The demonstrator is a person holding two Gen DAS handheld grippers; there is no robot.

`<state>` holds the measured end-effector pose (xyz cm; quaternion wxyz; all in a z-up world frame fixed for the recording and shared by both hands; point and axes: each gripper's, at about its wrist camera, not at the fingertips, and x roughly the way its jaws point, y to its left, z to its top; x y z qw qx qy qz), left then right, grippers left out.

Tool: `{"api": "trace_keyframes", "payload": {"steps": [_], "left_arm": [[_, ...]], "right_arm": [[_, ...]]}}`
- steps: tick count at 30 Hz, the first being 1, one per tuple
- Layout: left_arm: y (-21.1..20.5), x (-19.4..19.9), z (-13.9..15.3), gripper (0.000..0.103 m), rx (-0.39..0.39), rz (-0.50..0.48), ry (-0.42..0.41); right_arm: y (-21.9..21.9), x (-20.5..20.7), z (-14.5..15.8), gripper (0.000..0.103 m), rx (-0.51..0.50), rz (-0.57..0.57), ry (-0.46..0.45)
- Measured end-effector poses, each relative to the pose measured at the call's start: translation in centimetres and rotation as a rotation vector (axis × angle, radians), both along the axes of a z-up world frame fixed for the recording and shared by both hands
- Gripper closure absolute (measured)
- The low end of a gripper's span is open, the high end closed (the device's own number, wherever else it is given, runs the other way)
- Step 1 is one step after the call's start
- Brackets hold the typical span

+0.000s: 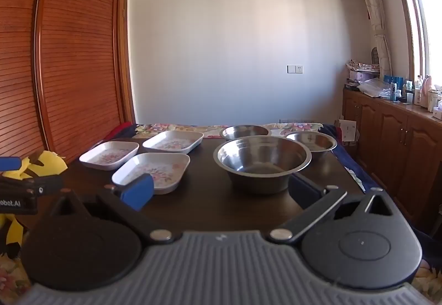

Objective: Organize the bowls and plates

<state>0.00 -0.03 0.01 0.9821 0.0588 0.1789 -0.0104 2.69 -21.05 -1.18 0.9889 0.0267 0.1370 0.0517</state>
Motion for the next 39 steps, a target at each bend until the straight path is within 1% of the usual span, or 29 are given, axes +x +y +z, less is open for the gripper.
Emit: {"api": "trace_keyframes", "payload": {"steps": [6, 9, 19, 39], "left_arm": [[-0.06, 0.05, 0.02, 0.000, -0.003, -0.005, 0.001], [0.65, 0.02, -0.04, 0.000, -0.004, -0.007, 0.001], [0.03, 0.03, 0.16, 0.000, 0.001, -0.003, -0.003], [0.23, -0.15, 0.41, 0.000, 0.003, -0.002, -0.008]], "right_arm": [[0.12, -0.29, -0.03, 0.000, 0.000, 0.000, -0.008], [-0.10, -0.08, -0.03, 0.000, 0.004, -0.004, -0.002], [0.05, -0.16, 0.01, 0.000, -0.005, -0.009, -0.005], [0.13, -0.32, -0.01, 0.000, -0.010, -0.013, -0.010]]}}
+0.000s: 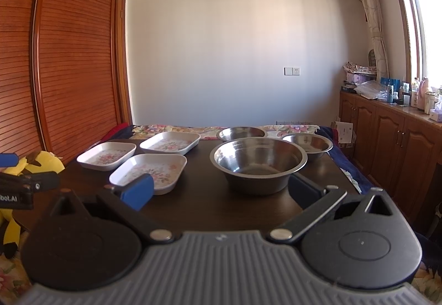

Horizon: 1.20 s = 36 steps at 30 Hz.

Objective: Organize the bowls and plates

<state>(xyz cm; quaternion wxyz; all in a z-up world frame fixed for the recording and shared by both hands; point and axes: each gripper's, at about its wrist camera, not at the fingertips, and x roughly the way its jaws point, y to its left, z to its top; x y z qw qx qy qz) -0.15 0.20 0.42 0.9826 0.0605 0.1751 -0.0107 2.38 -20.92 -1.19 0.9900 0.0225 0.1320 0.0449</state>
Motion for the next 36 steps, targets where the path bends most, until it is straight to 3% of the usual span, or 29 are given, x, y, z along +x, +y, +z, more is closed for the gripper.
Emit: {"api": "trace_keyframes", "payload": {"steps": [36], "left_arm": [[-0.47, 0.02, -0.62, 0.000, 0.005, -0.010, 0.010]], "right_arm": [[0.04, -0.15, -0.04, 0.000, 0.002, 0.001, 0.002]]}}
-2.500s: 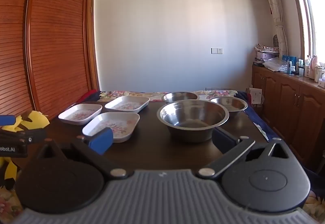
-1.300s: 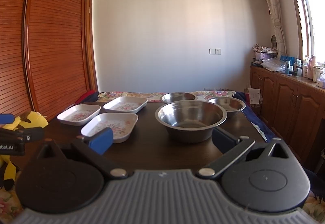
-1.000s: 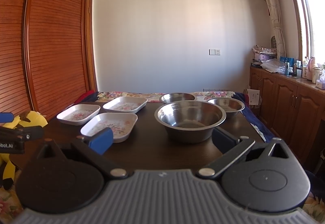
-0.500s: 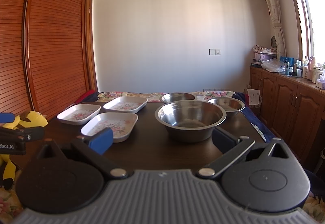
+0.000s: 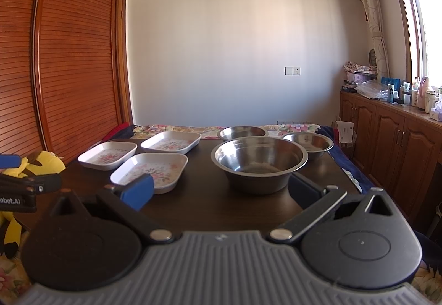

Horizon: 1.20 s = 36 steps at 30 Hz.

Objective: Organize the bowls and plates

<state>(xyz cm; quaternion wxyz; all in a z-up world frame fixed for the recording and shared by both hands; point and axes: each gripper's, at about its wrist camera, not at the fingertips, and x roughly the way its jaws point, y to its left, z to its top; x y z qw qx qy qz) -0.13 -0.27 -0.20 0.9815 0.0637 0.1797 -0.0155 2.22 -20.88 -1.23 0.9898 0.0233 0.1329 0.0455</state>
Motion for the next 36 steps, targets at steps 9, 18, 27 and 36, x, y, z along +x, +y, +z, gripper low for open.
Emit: {"api": "trace_keyframes", "payload": {"steps": [9, 18, 27, 36], "left_arm": [[0.3, 1.3, -1.6, 0.000, 0.000, -0.004, 0.053], [1.7, 4.3, -2.6, 0.000, 0.009, 0.019, 0.104], [2.7, 8.0, -3.0, 0.000, -0.005, 0.008, 0.136], [3.6, 10.8, -2.8, 0.000, 0.010, -0.007, 0.145]], "right_arm": [[0.5, 0.6, -0.4, 0.000, -0.008, 0.019, 0.013], [1.6, 3.0, -0.9, 0.000, -0.028, 0.077, 0.028], [3.6, 5.7, -1.8, 0.000, -0.019, 0.138, 0.045], [5.2, 8.3, -2.3, 0.000, -0.027, 0.178, 0.085]]}}
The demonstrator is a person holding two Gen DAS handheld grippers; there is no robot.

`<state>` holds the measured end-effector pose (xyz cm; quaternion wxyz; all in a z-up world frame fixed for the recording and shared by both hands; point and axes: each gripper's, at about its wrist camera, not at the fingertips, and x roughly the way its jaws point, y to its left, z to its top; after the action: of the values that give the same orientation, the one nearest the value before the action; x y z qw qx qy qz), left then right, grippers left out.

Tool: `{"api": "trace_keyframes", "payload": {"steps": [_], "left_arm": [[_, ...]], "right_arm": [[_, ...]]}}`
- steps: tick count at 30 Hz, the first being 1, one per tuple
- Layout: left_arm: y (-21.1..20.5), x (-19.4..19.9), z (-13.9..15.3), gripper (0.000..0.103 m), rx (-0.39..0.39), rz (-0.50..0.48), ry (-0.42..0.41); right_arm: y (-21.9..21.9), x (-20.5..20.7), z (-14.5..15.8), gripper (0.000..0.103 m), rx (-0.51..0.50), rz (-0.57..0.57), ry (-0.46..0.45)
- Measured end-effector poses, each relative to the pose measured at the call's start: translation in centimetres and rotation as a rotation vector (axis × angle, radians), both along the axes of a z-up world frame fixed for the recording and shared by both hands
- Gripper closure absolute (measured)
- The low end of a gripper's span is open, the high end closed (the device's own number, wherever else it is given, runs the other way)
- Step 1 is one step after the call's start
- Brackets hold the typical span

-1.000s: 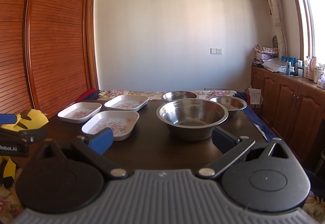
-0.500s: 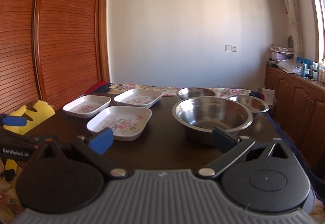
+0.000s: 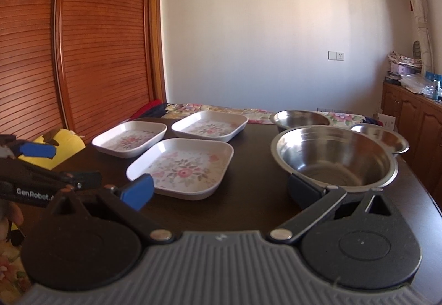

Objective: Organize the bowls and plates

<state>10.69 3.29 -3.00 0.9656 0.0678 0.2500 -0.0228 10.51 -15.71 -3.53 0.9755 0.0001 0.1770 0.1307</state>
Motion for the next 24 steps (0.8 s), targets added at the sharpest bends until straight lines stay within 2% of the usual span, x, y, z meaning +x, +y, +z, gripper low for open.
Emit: {"api": "trace_keyframes", "payload": {"steps": [2, 6, 12, 15, 17, 24], "left_arm": [[0.5, 0.7, 0.0, 0.000, -0.008, -0.002, 0.007], [0.9, 2.2, -0.3, 0.000, 0.032, 0.011, 0.030], [1.8, 4.4, -0.4, 0.000, 0.025, 0.004, 0.041], [2.2, 5.3, -0.6, 0.000, -0.004, -0.018, 0.046], [2.6, 5.8, -0.8, 0.001, -0.047, -0.041, 0.050], [2.2, 8.1, -1.6, 0.022, -0.057, -0.071, 0.084]], "right_arm": [[0.3, 0.6, 0.0, 0.000, -0.010, 0.015, 0.008], [1.1, 1.7, 0.4, 0.000, -0.035, 0.046, 0.010], [2.0, 3.6, 0.3, 0.000, -0.041, 0.085, 0.039], [2.3, 4.7, -0.2, 0.002, -0.044, 0.103, 0.068], [2.6, 5.3, -0.5, 0.010, -0.046, 0.114, 0.092], [3.1, 7.2, -1.1, 0.019, -0.055, 0.143, 0.149]]}}
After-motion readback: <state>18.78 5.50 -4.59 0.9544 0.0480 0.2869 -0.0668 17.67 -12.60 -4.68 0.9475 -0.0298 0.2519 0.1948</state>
